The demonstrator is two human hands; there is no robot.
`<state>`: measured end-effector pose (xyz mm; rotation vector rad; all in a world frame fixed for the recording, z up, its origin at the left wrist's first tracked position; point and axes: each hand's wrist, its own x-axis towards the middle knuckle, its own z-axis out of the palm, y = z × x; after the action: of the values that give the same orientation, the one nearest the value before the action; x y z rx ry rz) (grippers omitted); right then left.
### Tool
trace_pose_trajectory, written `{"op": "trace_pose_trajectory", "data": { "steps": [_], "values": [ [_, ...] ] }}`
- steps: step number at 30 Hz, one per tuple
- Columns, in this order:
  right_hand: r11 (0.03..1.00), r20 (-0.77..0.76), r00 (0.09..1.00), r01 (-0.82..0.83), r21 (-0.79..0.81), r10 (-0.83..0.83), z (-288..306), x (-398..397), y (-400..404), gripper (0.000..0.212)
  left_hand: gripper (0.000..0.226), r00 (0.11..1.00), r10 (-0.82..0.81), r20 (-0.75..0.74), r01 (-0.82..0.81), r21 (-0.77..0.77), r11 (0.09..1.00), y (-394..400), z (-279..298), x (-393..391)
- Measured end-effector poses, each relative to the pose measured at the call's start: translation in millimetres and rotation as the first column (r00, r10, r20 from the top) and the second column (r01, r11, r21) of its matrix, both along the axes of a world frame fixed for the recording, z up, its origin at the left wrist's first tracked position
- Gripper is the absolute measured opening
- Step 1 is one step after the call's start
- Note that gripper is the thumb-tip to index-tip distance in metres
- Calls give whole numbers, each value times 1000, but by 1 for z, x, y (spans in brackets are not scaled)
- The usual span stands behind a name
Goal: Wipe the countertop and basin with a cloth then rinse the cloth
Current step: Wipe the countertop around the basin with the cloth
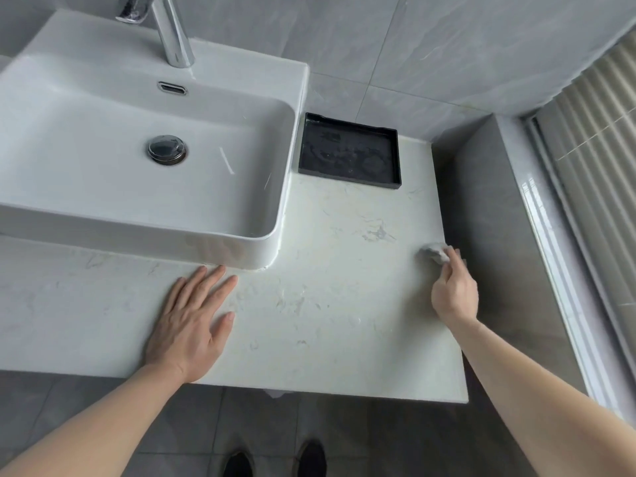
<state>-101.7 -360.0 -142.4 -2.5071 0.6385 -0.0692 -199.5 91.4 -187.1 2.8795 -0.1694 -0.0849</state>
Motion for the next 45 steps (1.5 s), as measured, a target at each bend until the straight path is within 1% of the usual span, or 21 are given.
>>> {"op": "trace_pose_trajectory", "data": {
  "steps": [1, 2, 4, 5, 7, 9, 11, 13, 16, 20, 23, 26, 28, 30, 31, 32, 35, 37, 39, 41, 45],
  "values": [
    [1000, 50, 999, 18, 4, -18, 9, -3, 8, 44, 64, 1000, -1, 0, 1, -3, 1000, 0, 0, 0],
    [1000, 129, 992, -18, 5, 17, 17, -6, 23, 44, 64, 1000, 1, 1, -1, -2, 1000, -1, 1, 0],
    [979, 254, 947, -205, -3, 199, 15, -7, 60, 46, 64, 1000, 4, 0, -4, 1, 1000, 0, 1, 0],
    [951, 259, 918, -307, -16, 301, 6, -6, 79, 44, 64, 1000, 2, 0, -2, 2, 1000, 0, 2, 0],
    [890, 150, 879, -456, -17, 453, -15, -7, 123, 43, 64, 1000, -1, 6, 1, 6, 1000, 0, 1, -1],
    [816, 44, 815, -576, -49, 578, -30, -9, 171, 46, 64, 1000, -1, 12, 1, 3, 1000, 0, 1, -1],
    [764, -51, 770, -638, -98, 636, -38, -14, 207, 56, 64, 1000, -2, 19, 2, -5, 1000, 0, 0, 0],
    [761, -92, 770, -638, -120, 631, -42, -15, 217, 63, 64, 1000, -5, 22, 5, -5, 1000, 0, 0, 0],
    [744, -75, 759, -650, -153, 647, -45, -16, 197, 62, 64, 1000, -2, 16, 2, -10, 1000, 1, -2, 0],
    [810, -69, 827, -561, -172, 558, -43, -20, 139, 59, 64, 1000, 4, 10, -4, -8, 1000, 1, -3, 0],
    [891, -102, 906, -422, -168, 410, -38, -27, 73, 58, 64, 1000, 3, 9, -3, -9, 1000, 1, -3, 0],
    [966, -101, 968, -240, -96, 230, -27, -35, 9, 54, 65, 1000, 6, 13, -6, -15, 1000, 1, -2, -1],
    [993, -85, 990, -115, -19, 113, -13, -38, -5, 50, 65, 1000, 3, 10, -3, -12, 1000, 0, -1, 0],
    [999, -49, 998, -50, 12, 50, 0, -37, 13, 47, 65, 1000, 5, 9, -5, -9, 1000, 0, 0, 0],
    [998, -16, 998, -64, 26, 65, 6, -36, 32, 46, 65, 1000, 4, 8, -4, -5, 1000, 0, -1, 0],
    [992, 29, 993, -119, 34, 118, 11, -35, 53, 44, 65, 1000, 3, 7, -3, -3, 1000, 0, -1, 0],
    [918, 144, 913, -393, 54, 382, 3, -40, 124, 42, 65, 1000, 2, 6, -2, 1, 1000, 0, -1, 0],
    [832, 97, 830, -554, 37, 549, -14, -46, 169, 43, 65, 1000, 1, 11, -1, 1, 1000, 0, 0, 0],
    [750, 12, 749, -662, -22, 662, -32, -53, 204, 47, 65, 1000, 1, 18, -1, -6, 1000, -1, 0, 1],
    [697, -32, 702, -711, -96, 712, -42, -57, 219, 50, 65, 1000, 0, 22, 0, -8, 1000, -1, 0, 0],
    [682, -42, 692, -718, -141, 721, -44, -56, 195, 55, 65, 1000, 2, 24, -1, -11, 1000, 0, -1, 0]
  ]
}}
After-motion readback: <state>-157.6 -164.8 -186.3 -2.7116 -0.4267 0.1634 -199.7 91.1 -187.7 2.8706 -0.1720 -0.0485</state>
